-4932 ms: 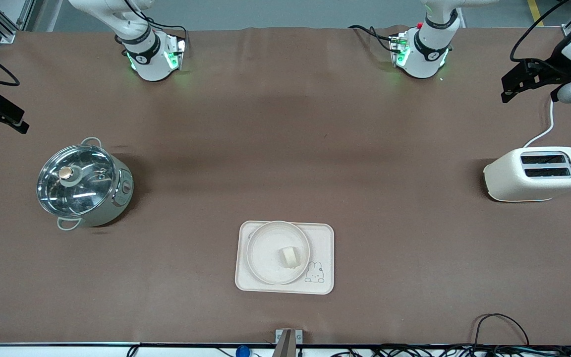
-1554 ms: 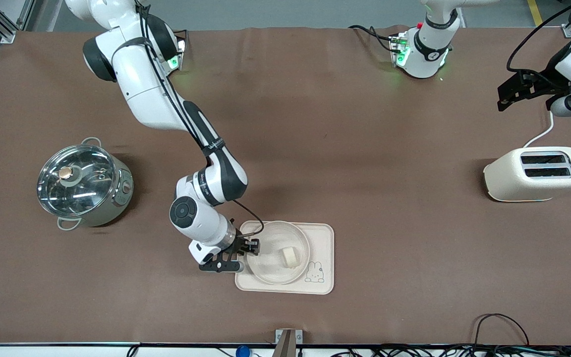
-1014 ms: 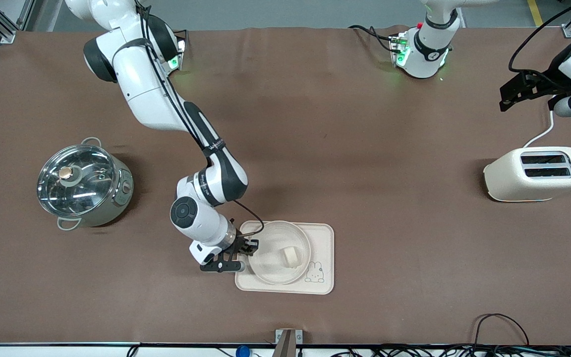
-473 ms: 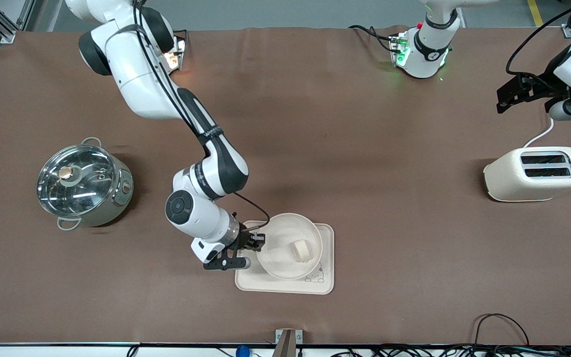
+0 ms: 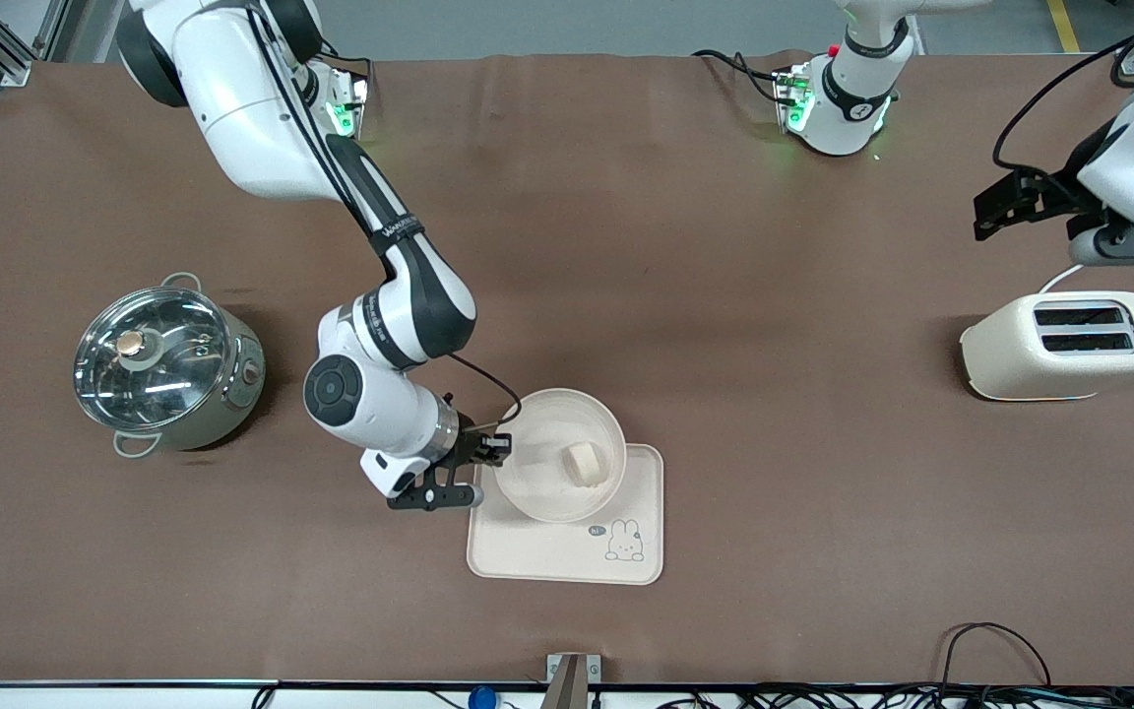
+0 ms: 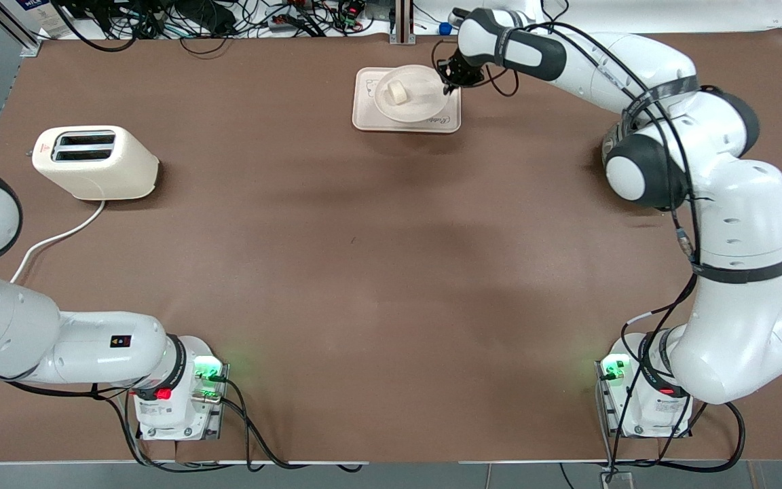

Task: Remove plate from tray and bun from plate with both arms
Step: 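Lift the plate off the tray with the right gripper while the left gripper approaches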

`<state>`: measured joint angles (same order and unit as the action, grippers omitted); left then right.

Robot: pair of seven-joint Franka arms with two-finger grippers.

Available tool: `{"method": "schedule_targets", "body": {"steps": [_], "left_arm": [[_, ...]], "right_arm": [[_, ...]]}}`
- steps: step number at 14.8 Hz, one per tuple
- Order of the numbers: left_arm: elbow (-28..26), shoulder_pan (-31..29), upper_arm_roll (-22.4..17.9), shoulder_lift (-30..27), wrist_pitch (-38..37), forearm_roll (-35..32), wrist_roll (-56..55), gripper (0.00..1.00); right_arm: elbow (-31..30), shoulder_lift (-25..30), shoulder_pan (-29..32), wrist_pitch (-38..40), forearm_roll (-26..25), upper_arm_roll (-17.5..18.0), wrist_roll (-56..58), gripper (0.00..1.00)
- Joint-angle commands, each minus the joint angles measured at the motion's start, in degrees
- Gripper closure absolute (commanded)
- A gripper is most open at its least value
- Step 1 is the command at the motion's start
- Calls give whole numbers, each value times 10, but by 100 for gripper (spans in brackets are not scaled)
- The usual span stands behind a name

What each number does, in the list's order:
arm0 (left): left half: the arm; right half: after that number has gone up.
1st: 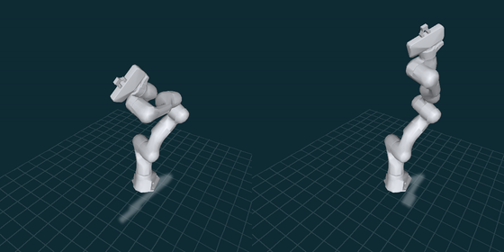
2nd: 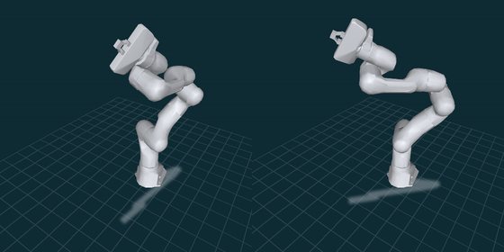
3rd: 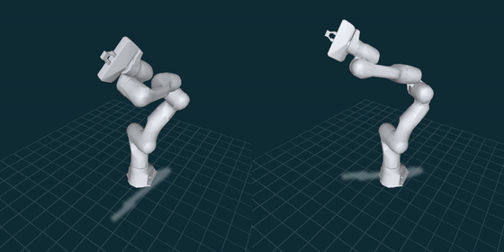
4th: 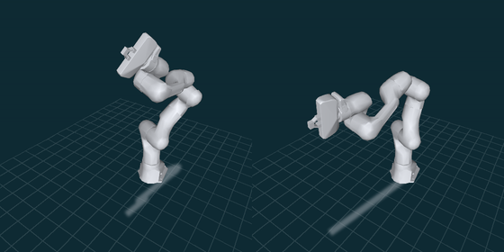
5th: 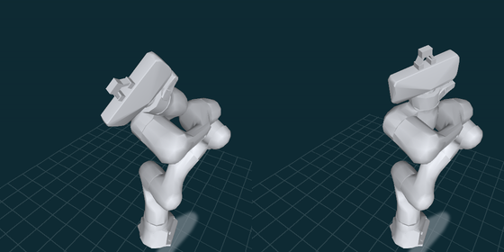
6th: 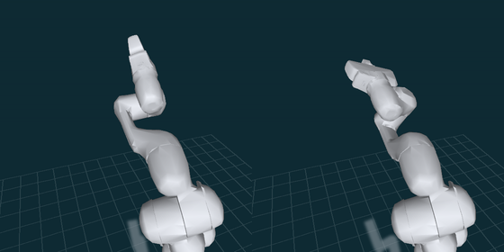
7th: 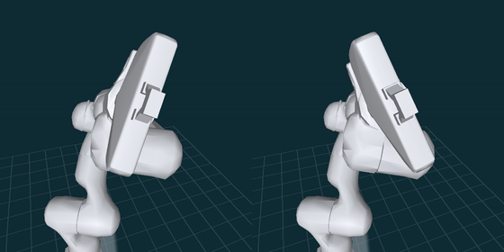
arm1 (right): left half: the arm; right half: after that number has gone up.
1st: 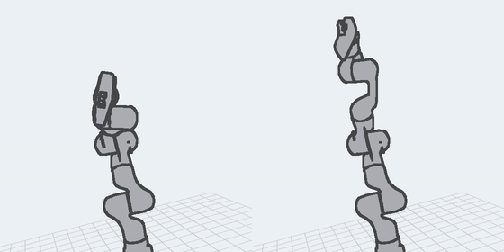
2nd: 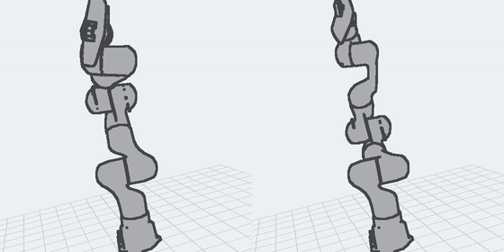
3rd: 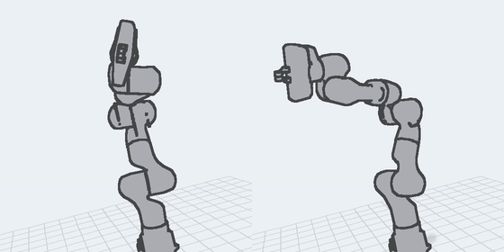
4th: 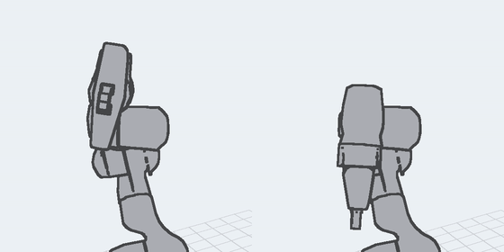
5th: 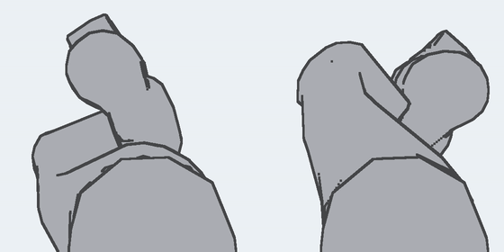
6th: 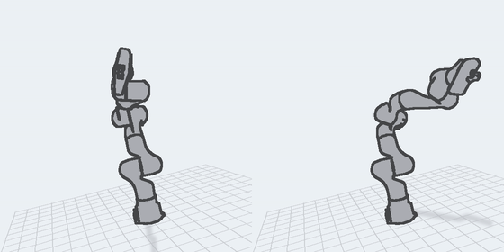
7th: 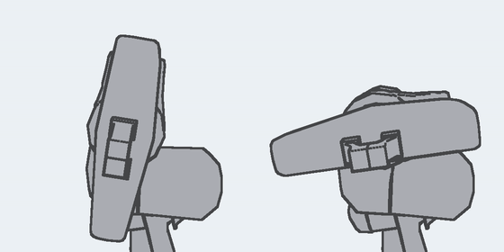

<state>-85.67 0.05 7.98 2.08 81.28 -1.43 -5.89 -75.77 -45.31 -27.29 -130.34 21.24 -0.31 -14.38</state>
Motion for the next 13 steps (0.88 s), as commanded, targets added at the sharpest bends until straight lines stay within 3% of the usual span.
{"method": "schedule_targets", "body": {"steps": [1, 4, 8, 13], "left_arm": [[5, 11, 3, 14, 19, -1, -5, 0], [-18, 39, 5, 42, 30, -1, -38, 0], [-66, 110, 12, 89, 128, -1, -227, 0], [-68, 179, 12, 192, 259, 3, -396, 0]], "right_arm": [[-210, 117, -21, -99, 12, 13, 15, 100], [-316, 145, -22, -213, 12, 52, 16, 100], [-387, 142, -22, -328, 12, 94, 15, 100], [-407, 140, -32, -345, 13, 96, 14, 100]]}}
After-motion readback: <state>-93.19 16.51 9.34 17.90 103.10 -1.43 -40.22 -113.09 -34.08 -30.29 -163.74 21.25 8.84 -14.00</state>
